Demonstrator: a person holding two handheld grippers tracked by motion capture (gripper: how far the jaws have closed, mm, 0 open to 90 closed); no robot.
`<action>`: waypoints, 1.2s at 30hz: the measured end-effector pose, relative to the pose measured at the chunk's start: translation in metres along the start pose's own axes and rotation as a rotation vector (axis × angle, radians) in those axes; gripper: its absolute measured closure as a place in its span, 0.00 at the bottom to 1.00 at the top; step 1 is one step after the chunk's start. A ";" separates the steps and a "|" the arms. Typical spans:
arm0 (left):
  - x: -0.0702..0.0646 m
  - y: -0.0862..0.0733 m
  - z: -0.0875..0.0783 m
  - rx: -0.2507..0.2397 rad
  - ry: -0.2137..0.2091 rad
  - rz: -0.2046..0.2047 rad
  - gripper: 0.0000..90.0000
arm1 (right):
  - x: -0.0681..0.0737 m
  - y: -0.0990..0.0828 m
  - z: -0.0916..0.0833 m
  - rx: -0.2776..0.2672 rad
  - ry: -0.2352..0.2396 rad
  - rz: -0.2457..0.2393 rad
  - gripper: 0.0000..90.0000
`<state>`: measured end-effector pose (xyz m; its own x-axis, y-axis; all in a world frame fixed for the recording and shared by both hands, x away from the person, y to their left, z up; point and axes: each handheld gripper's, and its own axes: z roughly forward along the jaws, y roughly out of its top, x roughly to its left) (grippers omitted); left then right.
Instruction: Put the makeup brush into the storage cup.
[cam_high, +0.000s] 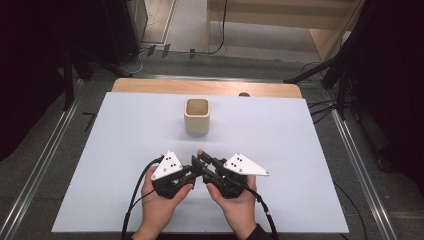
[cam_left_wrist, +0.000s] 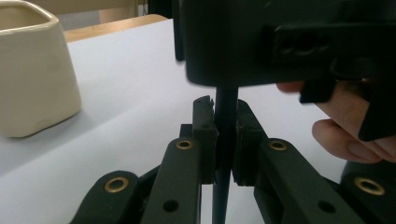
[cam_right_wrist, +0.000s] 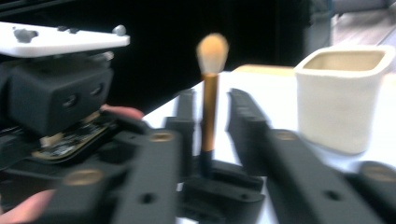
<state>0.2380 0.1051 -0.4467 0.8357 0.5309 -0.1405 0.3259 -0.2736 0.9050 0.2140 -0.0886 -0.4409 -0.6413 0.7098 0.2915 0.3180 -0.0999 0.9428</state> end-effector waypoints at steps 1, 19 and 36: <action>0.001 0.000 -0.001 -0.001 0.005 0.001 0.93 | -0.002 0.000 0.000 -0.015 -0.012 0.004 0.59; 0.023 -0.003 -0.012 -0.023 0.058 -0.030 0.93 | -0.040 0.001 -0.027 -0.042 -0.180 -0.042 0.06; 0.033 0.001 -0.020 -0.041 0.087 -0.035 0.93 | -0.093 -0.007 -0.078 -0.005 -0.257 -0.101 0.00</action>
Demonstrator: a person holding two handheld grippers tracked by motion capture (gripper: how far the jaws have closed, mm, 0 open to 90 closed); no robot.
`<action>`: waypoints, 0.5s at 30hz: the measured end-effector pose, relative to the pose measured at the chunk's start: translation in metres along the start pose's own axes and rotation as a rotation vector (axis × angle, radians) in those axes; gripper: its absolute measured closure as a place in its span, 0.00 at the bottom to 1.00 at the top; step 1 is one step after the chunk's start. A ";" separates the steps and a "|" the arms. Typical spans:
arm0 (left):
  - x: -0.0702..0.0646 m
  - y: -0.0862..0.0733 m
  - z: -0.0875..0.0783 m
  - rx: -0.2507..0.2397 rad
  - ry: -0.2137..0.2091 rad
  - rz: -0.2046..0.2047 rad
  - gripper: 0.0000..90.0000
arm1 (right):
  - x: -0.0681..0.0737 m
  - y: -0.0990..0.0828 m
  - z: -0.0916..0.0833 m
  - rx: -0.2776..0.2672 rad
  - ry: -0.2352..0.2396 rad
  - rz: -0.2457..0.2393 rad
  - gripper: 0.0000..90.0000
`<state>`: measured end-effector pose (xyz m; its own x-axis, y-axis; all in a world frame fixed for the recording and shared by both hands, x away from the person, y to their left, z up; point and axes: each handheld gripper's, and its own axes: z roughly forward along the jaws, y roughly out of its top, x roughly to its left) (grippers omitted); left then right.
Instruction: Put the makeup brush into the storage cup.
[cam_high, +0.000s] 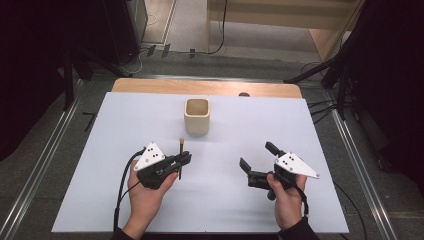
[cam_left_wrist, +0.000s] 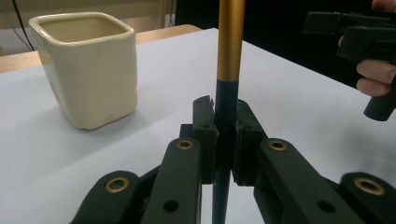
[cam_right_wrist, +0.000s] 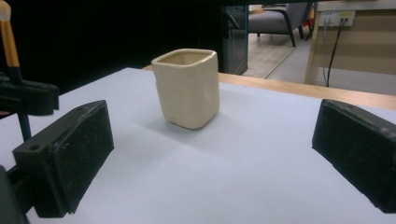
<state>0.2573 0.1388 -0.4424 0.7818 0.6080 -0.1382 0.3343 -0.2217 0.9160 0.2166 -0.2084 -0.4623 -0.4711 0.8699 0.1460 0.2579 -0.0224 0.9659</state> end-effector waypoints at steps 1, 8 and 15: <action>0.001 0.000 0.000 -0.003 0.003 0.001 0.93 | -0.003 -0.001 -0.002 -0.001 -0.004 0.003 0.00; 0.007 0.004 -0.006 -0.021 0.009 -0.019 0.93 | -0.023 -0.010 -0.019 0.025 -0.023 0.010 0.00; 0.013 0.008 -0.008 -0.036 0.025 -0.036 0.93 | -0.035 -0.017 -0.031 0.054 -0.060 -0.024 0.00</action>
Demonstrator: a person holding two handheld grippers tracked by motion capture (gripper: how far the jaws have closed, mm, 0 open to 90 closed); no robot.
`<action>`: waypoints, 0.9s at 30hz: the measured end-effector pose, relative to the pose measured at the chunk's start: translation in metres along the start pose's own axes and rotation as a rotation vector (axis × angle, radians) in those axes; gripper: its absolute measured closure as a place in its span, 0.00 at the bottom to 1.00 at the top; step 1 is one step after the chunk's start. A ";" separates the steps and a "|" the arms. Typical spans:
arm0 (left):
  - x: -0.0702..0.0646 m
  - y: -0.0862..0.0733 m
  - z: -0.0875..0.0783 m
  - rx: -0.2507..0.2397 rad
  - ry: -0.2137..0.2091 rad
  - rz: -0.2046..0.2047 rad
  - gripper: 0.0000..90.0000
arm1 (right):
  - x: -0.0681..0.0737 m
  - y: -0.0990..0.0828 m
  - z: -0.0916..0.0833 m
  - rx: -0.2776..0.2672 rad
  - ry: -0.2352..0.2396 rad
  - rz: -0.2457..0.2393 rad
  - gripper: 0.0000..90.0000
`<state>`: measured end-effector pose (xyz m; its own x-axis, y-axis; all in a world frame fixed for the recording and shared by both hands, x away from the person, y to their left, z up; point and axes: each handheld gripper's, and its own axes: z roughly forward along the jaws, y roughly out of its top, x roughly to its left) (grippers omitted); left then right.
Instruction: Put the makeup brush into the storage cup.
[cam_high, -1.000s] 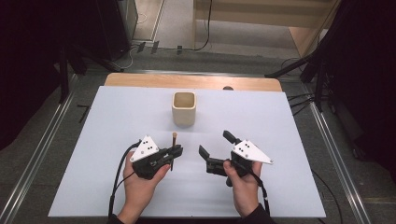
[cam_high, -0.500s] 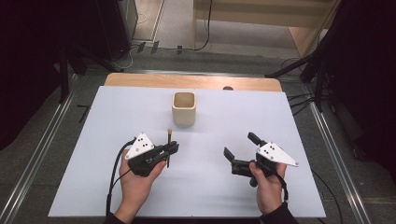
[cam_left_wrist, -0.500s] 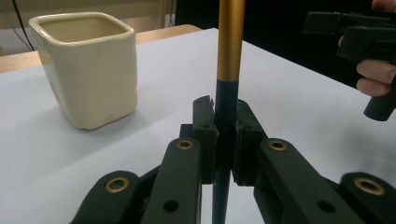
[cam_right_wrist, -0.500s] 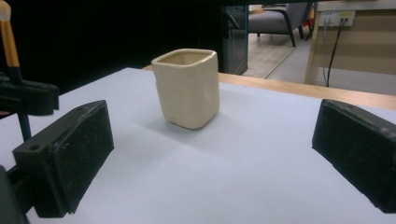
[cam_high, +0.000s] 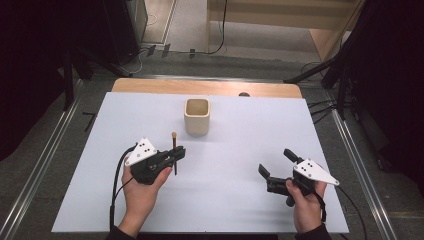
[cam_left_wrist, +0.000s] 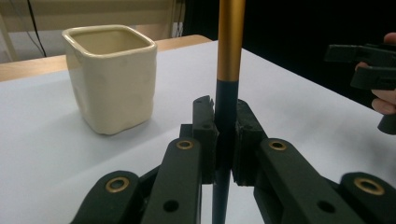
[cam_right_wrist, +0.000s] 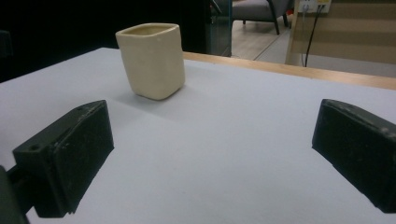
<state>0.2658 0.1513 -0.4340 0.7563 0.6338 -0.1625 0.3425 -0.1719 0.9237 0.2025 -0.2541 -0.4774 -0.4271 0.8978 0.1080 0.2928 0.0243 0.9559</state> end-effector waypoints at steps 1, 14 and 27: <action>0.001 0.001 0.000 -0.001 0.003 0.002 0.93 | -0.001 -0.001 -0.001 0.001 -0.008 -0.008 0.00; 0.015 0.012 0.008 -0.021 0.022 -0.012 0.93 | -0.020 -0.010 -0.019 0.013 -0.033 0.021 0.00; 0.030 0.031 0.019 -0.028 0.038 -0.016 0.93 | -0.024 -0.015 -0.025 0.031 -0.034 0.026 0.00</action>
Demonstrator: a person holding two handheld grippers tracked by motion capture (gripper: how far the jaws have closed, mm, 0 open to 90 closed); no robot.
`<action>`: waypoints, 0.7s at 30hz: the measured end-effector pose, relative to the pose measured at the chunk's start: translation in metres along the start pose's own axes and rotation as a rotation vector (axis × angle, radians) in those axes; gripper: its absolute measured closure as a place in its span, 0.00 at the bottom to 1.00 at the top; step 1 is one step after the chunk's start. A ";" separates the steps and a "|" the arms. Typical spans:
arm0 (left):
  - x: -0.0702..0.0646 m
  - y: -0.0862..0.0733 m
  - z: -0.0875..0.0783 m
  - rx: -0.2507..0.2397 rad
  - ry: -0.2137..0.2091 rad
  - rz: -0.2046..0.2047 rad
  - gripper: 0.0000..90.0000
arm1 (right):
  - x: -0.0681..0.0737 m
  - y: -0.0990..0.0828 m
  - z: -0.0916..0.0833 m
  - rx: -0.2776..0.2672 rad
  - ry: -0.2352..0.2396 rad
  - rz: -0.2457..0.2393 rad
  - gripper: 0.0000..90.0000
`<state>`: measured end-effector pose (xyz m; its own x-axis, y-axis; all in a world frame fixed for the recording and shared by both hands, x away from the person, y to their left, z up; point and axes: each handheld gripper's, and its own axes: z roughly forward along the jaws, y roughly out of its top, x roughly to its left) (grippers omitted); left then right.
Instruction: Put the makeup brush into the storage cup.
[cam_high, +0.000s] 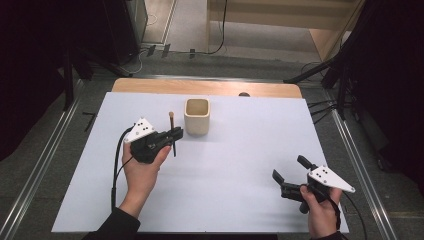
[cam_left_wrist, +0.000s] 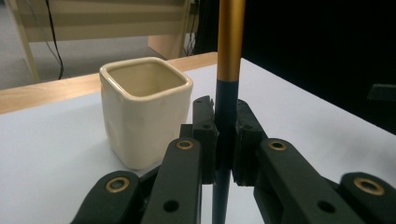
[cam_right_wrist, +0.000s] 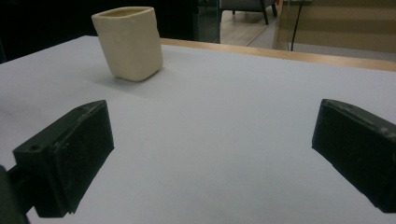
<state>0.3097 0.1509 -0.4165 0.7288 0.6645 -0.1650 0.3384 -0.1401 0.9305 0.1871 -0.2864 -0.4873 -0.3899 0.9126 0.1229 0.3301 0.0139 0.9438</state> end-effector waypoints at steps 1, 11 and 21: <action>0.002 0.001 0.001 0.000 0.000 0.000 0.93 | 0.000 0.000 0.000 0.000 0.002 0.003 0.00; 0.007 0.019 0.013 -0.017 0.001 0.000 0.93 | 0.001 0.000 0.001 -0.001 0.011 0.000 0.00; 0.014 0.034 0.031 -0.007 -0.001 0.008 0.93 | 0.001 -0.001 0.002 0.004 0.015 0.001 0.00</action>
<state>0.3501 0.1324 -0.3978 0.7317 0.6630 -0.1580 0.3289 -0.1404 0.9339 0.1880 -0.2843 -0.4891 -0.4025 0.9063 0.1289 0.3342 0.0143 0.9424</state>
